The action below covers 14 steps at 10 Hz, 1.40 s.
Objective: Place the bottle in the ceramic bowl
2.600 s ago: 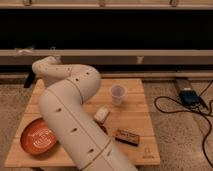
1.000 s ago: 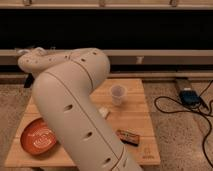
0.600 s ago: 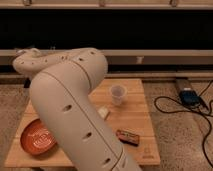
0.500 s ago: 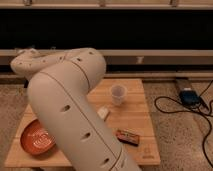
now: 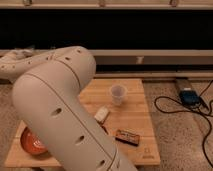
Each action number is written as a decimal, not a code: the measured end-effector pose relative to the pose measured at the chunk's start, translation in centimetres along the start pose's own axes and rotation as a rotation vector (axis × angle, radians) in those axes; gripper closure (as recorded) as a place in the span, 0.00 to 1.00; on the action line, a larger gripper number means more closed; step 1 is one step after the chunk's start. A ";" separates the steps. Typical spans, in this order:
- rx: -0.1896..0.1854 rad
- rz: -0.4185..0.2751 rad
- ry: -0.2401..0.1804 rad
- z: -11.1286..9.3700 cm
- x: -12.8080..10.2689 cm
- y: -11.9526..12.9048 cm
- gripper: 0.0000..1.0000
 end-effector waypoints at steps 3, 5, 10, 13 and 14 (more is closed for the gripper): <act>0.025 -0.021 -0.007 -1.0 0.2 -3.4 0.96; 0.059 -0.022 -0.013 -0.8 0.0 -4.3 0.78; 0.139 -0.030 0.006 0.9 -0.5 -6.8 0.26; 0.155 -0.038 0.010 1.3 -1.1 -7.4 0.20; 0.161 -0.046 0.011 1.3 -1.3 -7.8 0.20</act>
